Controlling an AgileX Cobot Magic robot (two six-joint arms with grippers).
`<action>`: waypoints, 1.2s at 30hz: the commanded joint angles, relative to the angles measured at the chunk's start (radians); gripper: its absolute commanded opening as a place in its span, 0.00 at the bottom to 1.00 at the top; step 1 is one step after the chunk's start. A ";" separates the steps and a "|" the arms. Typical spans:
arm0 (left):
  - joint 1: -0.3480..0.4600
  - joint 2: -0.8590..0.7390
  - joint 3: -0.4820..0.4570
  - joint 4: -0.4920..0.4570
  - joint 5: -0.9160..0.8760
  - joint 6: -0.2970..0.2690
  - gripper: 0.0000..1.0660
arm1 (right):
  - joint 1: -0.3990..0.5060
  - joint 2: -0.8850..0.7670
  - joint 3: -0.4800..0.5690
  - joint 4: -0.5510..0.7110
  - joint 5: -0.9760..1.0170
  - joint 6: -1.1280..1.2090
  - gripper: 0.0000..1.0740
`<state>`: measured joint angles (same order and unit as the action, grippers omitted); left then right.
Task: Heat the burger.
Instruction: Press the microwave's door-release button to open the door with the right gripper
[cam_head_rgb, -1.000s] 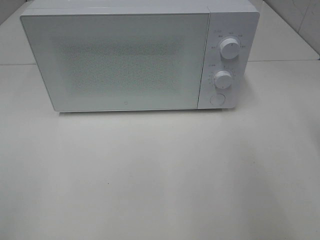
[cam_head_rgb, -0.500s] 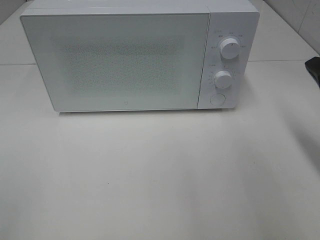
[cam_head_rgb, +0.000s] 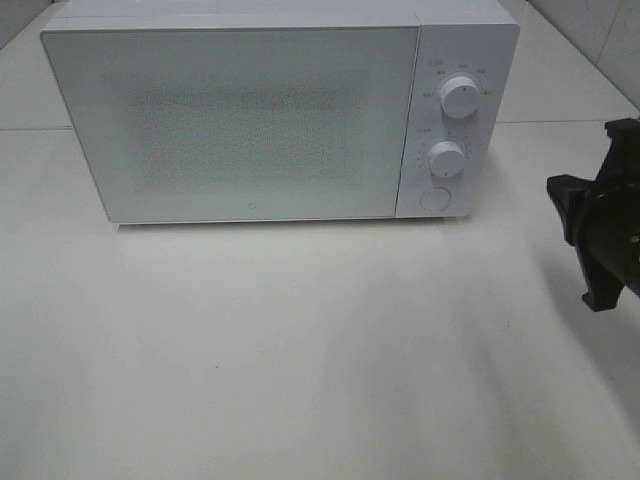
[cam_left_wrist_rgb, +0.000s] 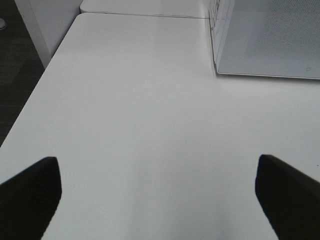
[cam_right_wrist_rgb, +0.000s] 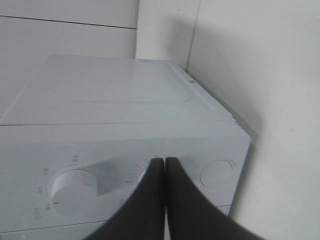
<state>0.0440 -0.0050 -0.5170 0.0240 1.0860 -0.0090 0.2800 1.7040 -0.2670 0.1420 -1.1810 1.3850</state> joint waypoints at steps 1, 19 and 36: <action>0.003 -0.012 0.003 0.000 -0.016 -0.004 0.92 | 0.073 0.039 -0.018 0.092 -0.008 0.018 0.00; 0.003 -0.012 0.003 0.000 -0.016 -0.004 0.92 | 0.132 0.255 -0.272 0.088 0.185 0.064 0.00; 0.003 -0.012 0.003 0.000 -0.016 -0.004 0.92 | 0.129 0.395 -0.450 0.127 0.255 0.032 0.00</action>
<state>0.0440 -0.0050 -0.5170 0.0240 1.0860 -0.0090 0.4100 2.0980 -0.7080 0.2620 -0.9260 1.4350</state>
